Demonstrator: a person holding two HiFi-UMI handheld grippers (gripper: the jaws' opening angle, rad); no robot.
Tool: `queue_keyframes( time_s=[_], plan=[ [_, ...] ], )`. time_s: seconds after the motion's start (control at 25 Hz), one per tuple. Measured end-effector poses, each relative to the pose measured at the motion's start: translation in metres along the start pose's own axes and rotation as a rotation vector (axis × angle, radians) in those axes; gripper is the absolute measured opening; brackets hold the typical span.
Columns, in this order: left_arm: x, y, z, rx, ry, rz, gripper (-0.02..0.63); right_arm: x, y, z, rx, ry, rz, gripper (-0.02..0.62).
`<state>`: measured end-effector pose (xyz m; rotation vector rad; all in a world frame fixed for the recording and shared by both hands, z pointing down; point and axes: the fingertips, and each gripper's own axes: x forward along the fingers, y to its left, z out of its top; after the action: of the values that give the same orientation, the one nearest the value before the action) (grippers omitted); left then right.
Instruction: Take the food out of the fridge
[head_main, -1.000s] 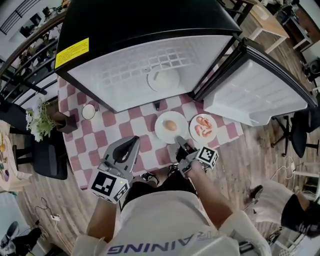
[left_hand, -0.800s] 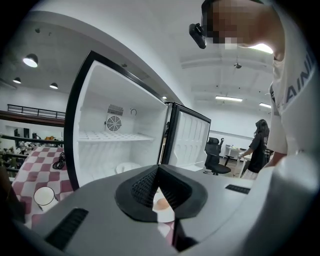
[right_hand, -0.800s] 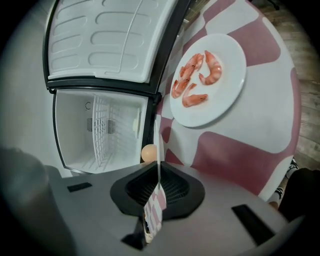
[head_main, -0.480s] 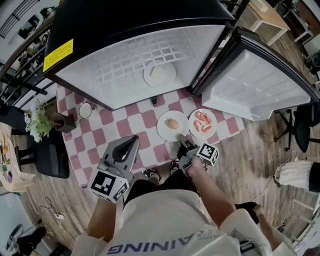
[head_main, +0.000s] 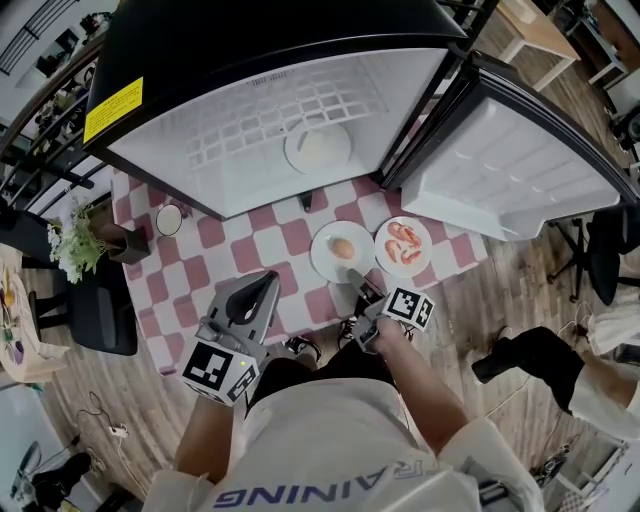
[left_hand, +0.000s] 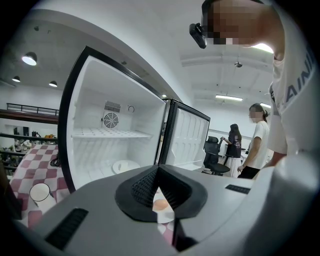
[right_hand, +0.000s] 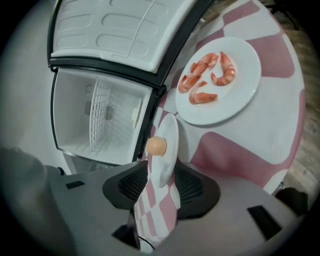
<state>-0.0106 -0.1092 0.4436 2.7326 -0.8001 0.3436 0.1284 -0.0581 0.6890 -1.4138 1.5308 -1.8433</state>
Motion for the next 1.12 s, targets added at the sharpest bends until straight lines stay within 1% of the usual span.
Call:
queue_keyframes(
  time_s=[0.08,0.2,0.24,0.28,0.32,0.48,0.68,0.72,0.84,0.88,0.96,1.12],
  plan=[
    [0.0,-0.001,0.0,-0.001,-0.002,-0.003,0.005,-0.001,0.001,-0.005,-0.122,0.046,-0.04,0.18],
    [-0.001,-0.003,0.0,-0.001,-0.004,-0.007,0.005,-0.002,-0.003,-0.014,-0.356,0.135,-0.138,0.209],
    [-0.001,-0.003,0.0,-0.001,-0.005,-0.008,0.005,-0.003,-0.005,-0.017,-0.409,0.158,-0.162,0.212],
    [-0.001,-0.004,0.0,-0.001,-0.006,-0.009,0.005,-0.004,-0.006,-0.018,-0.441,0.175,-0.177,0.214],
    [-0.001,-0.005,0.0,0.0,-0.006,-0.01,0.005,-0.005,-0.008,-0.019,-0.454,0.185,-0.184,0.215],
    [-0.002,-0.007,0.001,0.009,-0.001,-0.014,0.005,-0.009,-0.014,-0.022,-0.448,0.206,-0.2,0.215],
    [-0.005,-0.01,0.006,0.021,-0.006,-0.006,0.005,-0.021,-0.018,-0.021,-0.484,0.211,-0.227,0.211],
    [-0.006,-0.011,0.007,0.022,-0.009,-0.005,0.005,-0.025,-0.016,-0.019,-0.494,0.199,-0.225,0.188],
    [-0.005,-0.015,0.014,0.033,-0.025,-0.005,0.005,-0.034,0.004,-0.004,-0.537,0.12,-0.19,0.057],
    [-0.005,-0.017,0.017,0.038,-0.034,-0.004,0.005,-0.037,0.015,0.003,-0.555,0.089,-0.165,0.041],
    [-0.005,-0.021,0.024,0.046,-0.053,-0.003,0.005,-0.043,0.041,0.015,-0.602,0.032,-0.106,0.029],
    [-0.006,-0.028,0.036,0.07,-0.089,0.008,0.005,-0.055,0.097,0.035,-0.755,-0.058,-0.023,0.021]
  ],
)
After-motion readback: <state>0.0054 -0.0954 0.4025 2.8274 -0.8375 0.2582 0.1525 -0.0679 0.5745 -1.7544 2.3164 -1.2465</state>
